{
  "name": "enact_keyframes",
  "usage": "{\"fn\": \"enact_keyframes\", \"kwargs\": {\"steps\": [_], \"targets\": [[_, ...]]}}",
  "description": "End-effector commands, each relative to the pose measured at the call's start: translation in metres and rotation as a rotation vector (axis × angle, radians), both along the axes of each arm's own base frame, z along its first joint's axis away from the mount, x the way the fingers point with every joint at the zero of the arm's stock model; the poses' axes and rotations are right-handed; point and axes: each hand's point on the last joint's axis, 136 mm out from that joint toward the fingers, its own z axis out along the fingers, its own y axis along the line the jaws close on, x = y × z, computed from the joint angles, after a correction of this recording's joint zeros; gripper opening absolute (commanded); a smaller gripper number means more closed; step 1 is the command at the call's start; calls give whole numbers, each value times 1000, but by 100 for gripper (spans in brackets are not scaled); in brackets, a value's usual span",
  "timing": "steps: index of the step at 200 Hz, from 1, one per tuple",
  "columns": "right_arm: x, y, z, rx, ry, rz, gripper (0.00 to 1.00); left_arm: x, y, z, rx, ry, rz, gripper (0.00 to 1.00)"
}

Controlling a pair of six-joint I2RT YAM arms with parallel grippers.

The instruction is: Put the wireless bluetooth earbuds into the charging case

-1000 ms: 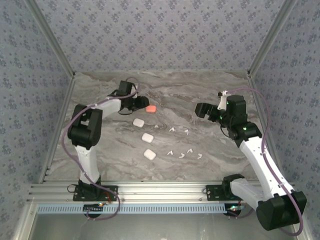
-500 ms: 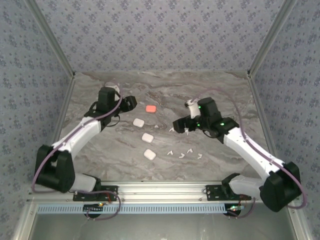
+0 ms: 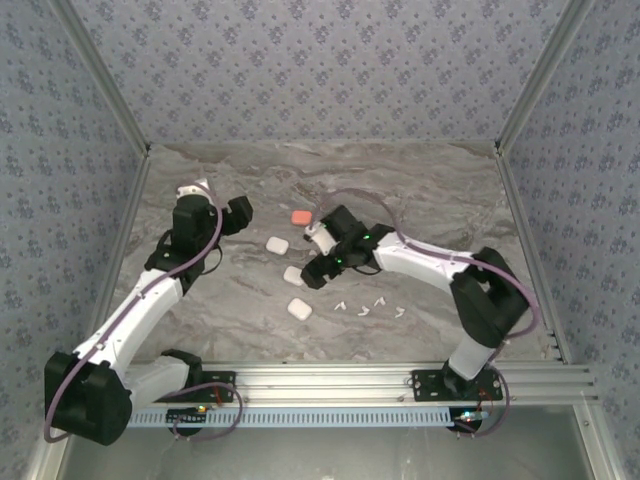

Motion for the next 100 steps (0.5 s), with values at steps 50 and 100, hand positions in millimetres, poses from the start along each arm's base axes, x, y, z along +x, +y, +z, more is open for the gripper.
{"fn": "enact_keyframes", "kwargs": {"steps": [50, 100], "targets": [[9, 32, -37, -211, -69, 111, 88, -2, 12, -3, 35, 7, 30, 87], [7, 31, -58, -283, -45, 128, 79, -1, 10, -6, 34, 15, 22, 88]]}}
